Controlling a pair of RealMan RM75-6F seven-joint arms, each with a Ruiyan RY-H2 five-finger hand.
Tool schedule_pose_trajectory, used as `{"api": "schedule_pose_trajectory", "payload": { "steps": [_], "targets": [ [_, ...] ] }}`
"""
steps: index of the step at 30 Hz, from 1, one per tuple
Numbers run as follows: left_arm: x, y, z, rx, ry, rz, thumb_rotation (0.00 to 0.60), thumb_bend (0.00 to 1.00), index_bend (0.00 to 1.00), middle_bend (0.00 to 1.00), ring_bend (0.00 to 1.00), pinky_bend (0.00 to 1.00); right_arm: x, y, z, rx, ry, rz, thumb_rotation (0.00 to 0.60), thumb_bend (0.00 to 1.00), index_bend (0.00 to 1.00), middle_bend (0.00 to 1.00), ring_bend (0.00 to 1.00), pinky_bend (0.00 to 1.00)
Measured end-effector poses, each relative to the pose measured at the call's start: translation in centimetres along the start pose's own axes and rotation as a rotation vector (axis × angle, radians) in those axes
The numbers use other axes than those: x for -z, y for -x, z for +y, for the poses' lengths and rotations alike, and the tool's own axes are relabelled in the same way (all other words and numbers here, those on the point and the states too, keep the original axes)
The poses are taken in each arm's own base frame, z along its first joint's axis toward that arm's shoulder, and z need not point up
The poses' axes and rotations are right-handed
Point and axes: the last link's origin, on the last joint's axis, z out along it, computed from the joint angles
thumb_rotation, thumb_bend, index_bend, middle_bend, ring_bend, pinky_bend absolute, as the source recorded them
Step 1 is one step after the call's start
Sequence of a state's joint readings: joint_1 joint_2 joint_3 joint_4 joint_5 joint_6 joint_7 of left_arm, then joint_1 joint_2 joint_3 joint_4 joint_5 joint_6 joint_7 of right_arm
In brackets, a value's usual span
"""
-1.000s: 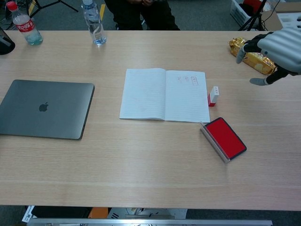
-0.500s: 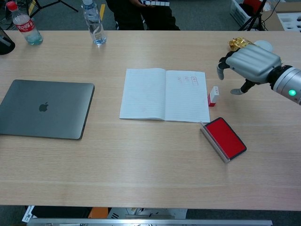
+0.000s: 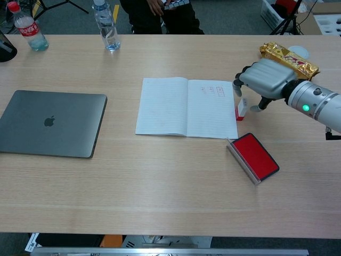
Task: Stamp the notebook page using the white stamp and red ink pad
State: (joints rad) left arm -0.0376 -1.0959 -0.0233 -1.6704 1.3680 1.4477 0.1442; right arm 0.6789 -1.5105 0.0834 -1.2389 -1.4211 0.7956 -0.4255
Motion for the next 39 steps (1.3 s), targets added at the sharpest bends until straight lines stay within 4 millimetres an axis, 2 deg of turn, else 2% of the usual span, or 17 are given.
{"api": "schedule_pose_trajectory", "payload": {
  "steps": [11,28,39],
  "targets": [
    [0.2,0.0,-0.2,0.005,-0.001,0.001,0.6,0.21,0.29,0.12,0.13,0.02,0.0,0.7,-0.6,0.015,-0.003,-0.049,0.6,0.13,0.47,0.39,0.29,0.35],
    [0.1,0.1,-0.5,0.008,0.003,-0.002,0.6,0.21,0.29,0.12,0.13,0.02,1.7,1.8,0.5,0.004,0.05,-0.094,0.6,0.13,0.47,0.39,0.29,0.35],
    [0.2,0.0,-0.7,0.013,-0.001,-0.004,0.6,0.21,0.29,0.11,0.13,0.02,1.2,1.3,0.5,-0.031,0.076,-0.058,0.6,0.13,0.49,0.39,0.29,0.35]
  ]
}}
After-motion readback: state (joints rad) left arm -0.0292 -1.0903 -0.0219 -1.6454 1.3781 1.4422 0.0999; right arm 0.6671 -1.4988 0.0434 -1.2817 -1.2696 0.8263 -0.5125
